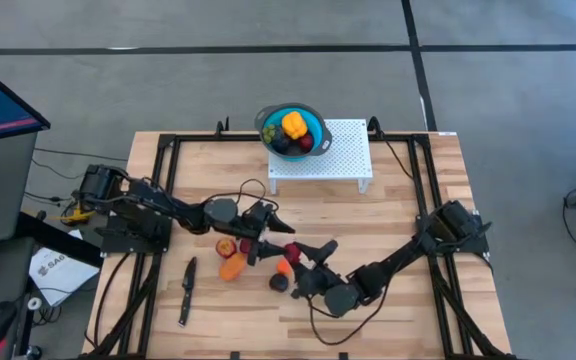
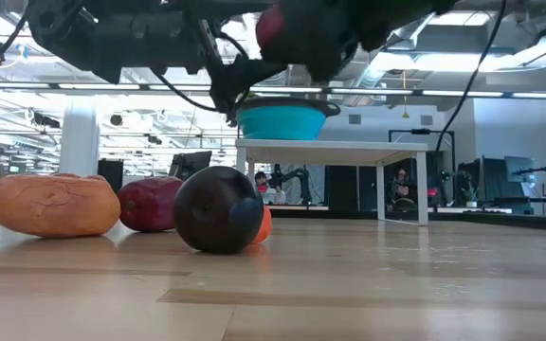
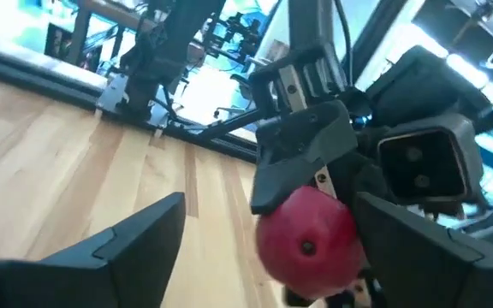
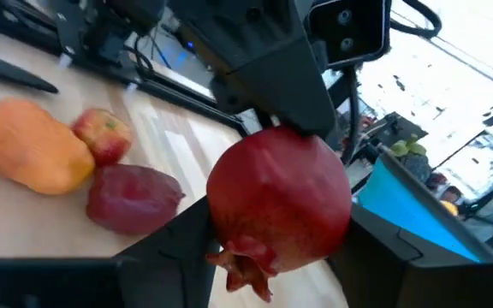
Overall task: Pick & Place Fruit
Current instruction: Put the red pomegranate into the blue strainer bowl on the shelf
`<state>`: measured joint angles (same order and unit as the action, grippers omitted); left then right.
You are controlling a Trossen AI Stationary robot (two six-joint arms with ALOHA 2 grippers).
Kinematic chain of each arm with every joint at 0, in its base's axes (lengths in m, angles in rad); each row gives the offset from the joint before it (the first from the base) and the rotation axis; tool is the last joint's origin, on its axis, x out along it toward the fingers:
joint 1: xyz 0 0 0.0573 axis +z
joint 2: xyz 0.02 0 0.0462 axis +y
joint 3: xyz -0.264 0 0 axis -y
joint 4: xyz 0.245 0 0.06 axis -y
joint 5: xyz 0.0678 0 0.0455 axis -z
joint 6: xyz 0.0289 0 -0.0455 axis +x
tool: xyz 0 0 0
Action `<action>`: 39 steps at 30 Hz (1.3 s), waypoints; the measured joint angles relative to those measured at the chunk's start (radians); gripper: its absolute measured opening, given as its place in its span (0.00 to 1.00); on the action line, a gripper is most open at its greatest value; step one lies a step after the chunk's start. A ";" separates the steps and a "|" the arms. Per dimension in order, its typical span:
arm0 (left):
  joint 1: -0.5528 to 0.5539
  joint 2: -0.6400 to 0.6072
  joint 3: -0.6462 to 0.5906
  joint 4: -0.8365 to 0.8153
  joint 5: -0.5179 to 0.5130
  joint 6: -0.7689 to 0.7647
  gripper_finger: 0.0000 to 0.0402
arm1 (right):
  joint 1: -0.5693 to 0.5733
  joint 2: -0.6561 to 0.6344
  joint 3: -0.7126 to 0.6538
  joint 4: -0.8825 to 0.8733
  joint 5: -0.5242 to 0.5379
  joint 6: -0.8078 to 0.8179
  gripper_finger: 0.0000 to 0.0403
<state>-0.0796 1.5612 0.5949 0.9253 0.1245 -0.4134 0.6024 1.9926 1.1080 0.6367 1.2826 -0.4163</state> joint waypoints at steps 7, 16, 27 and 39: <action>0.003 -0.105 -0.002 -0.039 -0.001 0.115 0.81 | 0.019 -0.092 0.002 -0.277 -0.053 0.231 0.46; -0.035 -0.284 -0.002 -0.327 -0.003 0.389 0.76 | -0.005 -0.298 0.002 -0.608 -0.310 0.568 0.45; -0.195 -0.278 -0.003 -0.541 -0.254 0.455 0.74 | -0.500 -0.451 0.421 -1.460 -0.818 0.881 0.46; -0.241 -0.237 -0.002 -0.541 -0.291 0.390 0.74 | -1.052 -0.133 0.884 -1.729 -1.242 0.700 0.48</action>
<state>-0.3202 1.3243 0.5926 0.3842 -0.1661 -0.0238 -0.4494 1.8592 1.9916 -1.0919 0.0409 0.2838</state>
